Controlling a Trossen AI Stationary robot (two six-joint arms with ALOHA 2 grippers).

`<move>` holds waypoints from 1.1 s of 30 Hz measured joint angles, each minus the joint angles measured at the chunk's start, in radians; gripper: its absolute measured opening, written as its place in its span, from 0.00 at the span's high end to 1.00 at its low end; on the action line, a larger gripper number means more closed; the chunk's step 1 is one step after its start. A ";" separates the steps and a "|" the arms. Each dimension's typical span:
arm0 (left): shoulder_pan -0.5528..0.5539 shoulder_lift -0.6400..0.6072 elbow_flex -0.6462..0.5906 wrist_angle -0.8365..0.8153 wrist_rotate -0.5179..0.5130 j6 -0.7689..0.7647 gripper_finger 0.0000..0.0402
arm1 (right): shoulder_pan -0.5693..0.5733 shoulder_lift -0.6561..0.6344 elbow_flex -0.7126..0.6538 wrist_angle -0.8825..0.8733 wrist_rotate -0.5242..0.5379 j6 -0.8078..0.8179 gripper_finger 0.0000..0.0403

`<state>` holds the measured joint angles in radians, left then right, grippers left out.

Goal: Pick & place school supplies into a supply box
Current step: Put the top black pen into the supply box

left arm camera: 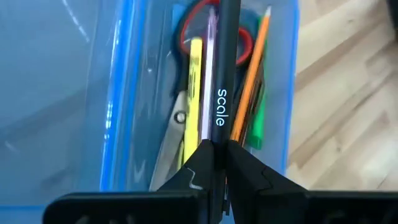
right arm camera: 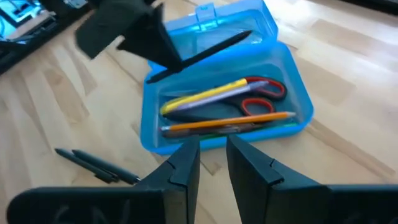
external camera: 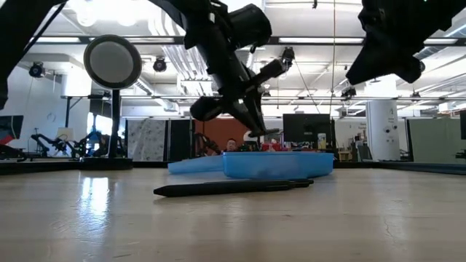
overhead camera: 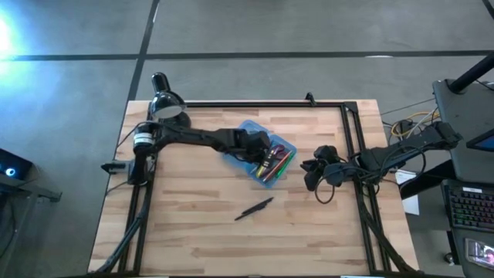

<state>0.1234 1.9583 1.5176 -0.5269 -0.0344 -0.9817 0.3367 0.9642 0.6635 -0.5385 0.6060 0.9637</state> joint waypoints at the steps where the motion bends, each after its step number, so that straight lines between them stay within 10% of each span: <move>1: -0.001 0.006 -0.001 -0.009 0.004 -0.005 0.98 | 0.000 0.000 -0.003 -0.005 0.000 0.009 0.82; 20: -0.033 0.040 0.038 -0.037 -0.069 0.076 0.80 | -0.001 0.002 -0.026 -0.005 -0.056 -0.033 0.82; 33: -0.293 0.013 0.177 -0.234 -0.247 0.124 0.76 | -0.001 0.011 -0.042 0.131 -0.339 -0.497 0.82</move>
<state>-0.1701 1.9718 1.6946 -0.7610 -0.2816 -0.8580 0.3359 0.9754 0.6212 -0.4076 0.2668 0.4671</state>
